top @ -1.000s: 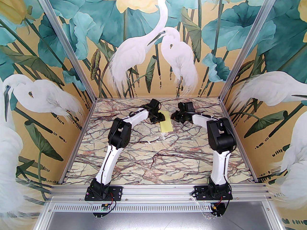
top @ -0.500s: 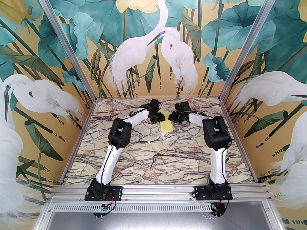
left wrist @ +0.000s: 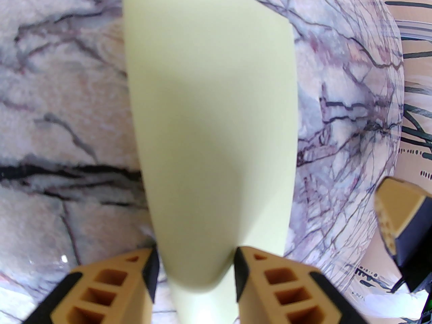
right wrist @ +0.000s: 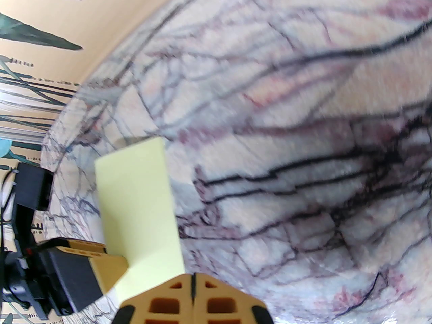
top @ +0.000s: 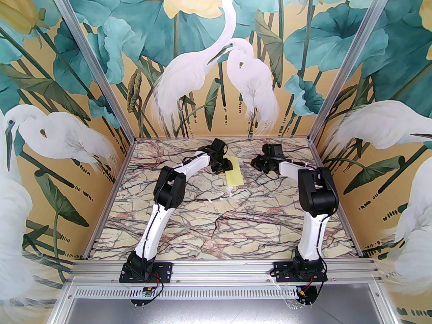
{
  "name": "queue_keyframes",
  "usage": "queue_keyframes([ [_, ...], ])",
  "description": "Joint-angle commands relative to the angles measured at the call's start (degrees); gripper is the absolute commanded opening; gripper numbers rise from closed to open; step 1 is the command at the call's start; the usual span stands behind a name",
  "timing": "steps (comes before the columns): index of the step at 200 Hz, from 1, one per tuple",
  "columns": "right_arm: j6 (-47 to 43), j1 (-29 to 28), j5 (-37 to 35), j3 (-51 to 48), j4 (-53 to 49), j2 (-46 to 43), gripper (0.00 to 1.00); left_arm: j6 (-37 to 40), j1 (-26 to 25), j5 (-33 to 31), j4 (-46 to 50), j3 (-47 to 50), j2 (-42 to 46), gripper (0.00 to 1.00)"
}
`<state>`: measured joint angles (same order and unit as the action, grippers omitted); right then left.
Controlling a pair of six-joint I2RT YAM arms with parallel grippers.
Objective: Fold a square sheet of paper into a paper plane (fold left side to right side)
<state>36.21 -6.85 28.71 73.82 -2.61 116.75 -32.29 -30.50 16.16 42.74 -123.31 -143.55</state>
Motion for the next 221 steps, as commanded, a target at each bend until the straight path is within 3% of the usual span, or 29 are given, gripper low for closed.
queue_keyframes([
  [1,0.84,-0.84,1.06,-0.20,0.93,-0.73,0.03,1.42,-1.40,-1.78,-0.86,0.11,-6.31,0.46],
  [122,-2.77,-7.38,3.27,10.73,-7.83,8.68,0.00,1.42,-1.58,-2.01,0.35,-1.43,-7.04,0.46],
  [221,-5.88,-7.83,-2.33,15.30,-18.01,14.03,0.00,1.40,-1.58,-1.39,0.28,-1.41,-6.89,0.46],
])
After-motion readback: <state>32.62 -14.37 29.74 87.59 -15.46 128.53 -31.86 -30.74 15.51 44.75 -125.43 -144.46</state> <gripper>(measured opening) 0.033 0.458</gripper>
